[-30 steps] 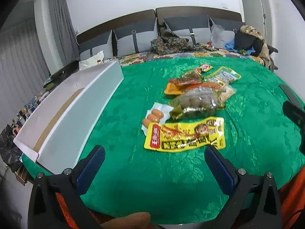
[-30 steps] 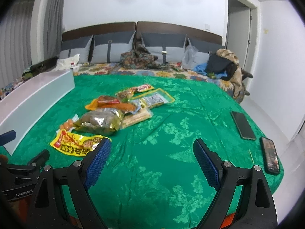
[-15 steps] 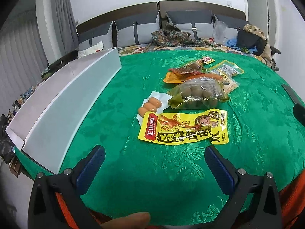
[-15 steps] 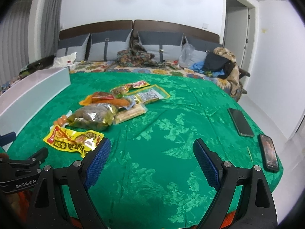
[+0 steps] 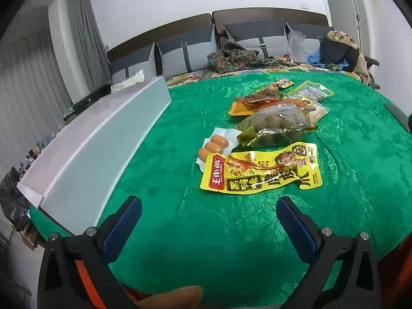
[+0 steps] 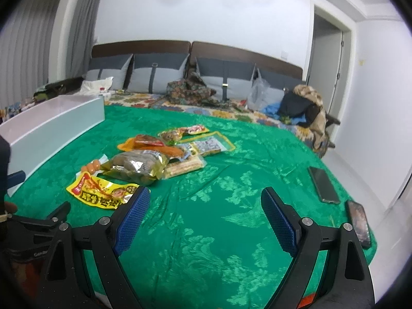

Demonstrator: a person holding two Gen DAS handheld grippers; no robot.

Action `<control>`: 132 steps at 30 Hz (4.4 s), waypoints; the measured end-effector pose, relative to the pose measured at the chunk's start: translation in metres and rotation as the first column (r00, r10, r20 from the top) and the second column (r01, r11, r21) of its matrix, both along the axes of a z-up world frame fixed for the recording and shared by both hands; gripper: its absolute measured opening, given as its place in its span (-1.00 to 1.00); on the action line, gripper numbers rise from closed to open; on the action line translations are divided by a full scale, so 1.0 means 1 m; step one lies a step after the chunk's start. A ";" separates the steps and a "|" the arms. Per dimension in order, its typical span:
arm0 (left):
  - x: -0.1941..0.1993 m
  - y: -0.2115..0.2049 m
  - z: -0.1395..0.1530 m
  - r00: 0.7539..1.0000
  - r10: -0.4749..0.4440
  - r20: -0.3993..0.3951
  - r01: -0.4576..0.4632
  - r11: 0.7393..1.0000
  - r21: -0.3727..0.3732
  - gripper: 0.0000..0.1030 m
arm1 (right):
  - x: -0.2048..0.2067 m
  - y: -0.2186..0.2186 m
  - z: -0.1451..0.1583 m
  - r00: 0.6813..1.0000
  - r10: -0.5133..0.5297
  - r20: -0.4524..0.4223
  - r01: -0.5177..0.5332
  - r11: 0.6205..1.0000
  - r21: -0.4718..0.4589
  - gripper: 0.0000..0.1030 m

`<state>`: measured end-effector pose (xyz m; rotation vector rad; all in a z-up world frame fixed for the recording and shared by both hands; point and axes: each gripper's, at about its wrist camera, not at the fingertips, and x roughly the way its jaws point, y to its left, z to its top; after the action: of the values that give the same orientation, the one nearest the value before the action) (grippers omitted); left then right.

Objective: Organize snacks

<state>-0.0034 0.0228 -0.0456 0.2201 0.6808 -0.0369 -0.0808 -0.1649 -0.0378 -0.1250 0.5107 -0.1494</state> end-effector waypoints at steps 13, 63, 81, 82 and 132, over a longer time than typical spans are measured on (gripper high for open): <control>0.013 0.015 -0.016 0.997 0.050 -0.065 -0.054 0.997 -0.057 1.00 | 0.012 -0.003 -0.023 0.999 0.003 -0.054 -0.004 1.000 -0.007 0.76; 0.036 0.034 -0.053 0.966 0.033 -0.257 -0.076 0.984 -0.161 1.00 | 0.039 -0.045 -0.102 0.926 -0.039 -0.376 0.119 0.974 0.192 0.78; 0.037 0.034 -0.053 0.963 0.026 -0.267 -0.071 0.984 -0.161 1.00 | 0.040 -0.045 -0.102 0.927 -0.040 -0.373 0.119 0.974 0.193 0.78; 0.038 0.034 -0.053 0.964 0.025 -0.266 -0.070 0.984 -0.161 1.00 | 0.040 -0.045 -0.102 0.927 -0.040 -0.373 0.119 0.974 0.193 0.78; 0.040 0.034 -0.053 0.962 0.014 -0.274 -0.060 0.985 -0.160 1.00 | 0.040 -0.045 -0.102 0.926 -0.040 -0.374 0.120 0.974 0.192 0.78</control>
<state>0.0364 0.0564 -0.0987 0.0396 0.9513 -0.0893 -0.0410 -0.2099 -0.1394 0.0799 0.9053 -0.1513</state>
